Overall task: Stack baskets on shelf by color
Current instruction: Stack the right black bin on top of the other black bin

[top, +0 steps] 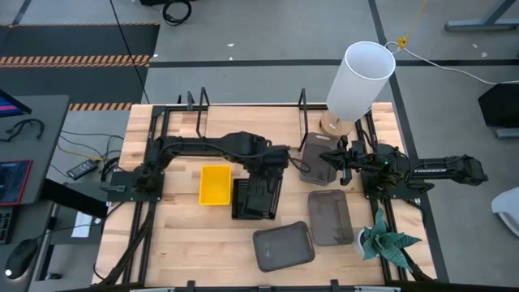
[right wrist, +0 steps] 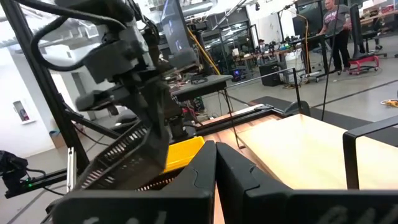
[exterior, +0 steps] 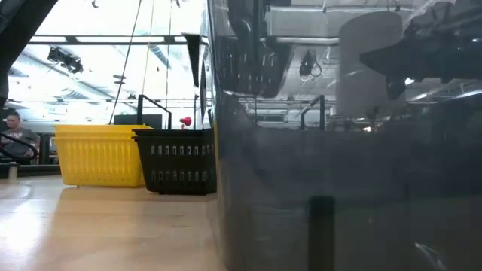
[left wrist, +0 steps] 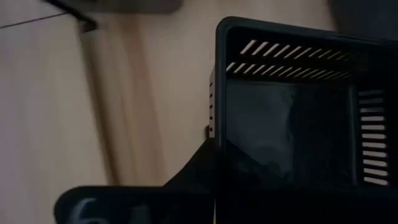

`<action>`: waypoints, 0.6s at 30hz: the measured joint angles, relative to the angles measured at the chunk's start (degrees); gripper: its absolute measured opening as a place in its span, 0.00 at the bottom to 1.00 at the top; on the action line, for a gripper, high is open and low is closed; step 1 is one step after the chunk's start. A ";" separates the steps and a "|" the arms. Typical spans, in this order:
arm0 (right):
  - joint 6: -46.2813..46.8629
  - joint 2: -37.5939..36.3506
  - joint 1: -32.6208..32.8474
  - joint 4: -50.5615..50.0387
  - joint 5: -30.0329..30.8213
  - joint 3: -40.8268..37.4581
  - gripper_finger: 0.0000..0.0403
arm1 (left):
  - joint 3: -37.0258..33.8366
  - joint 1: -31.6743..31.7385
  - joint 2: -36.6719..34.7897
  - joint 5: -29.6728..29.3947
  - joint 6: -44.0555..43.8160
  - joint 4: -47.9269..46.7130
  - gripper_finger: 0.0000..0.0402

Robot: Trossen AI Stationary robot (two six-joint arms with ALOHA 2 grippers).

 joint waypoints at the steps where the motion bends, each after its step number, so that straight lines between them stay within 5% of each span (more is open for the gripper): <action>1: 0.00 0.00 0.00 -0.02 0.00 0.00 0.03 | 0.00 -0.21 0.01 -0.96 -0.24 -0.42 0.02; 11: 0.00 0.00 0.00 -0.02 0.00 0.00 0.03 | -4.11 -3.63 -1.51 -5.02 -1.25 -1.33 0.03; 18: 0.01 -0.01 0.00 0.06 0.02 0.00 0.03 | -16.68 -3.74 -8.29 -5.21 -3.24 8.13 0.03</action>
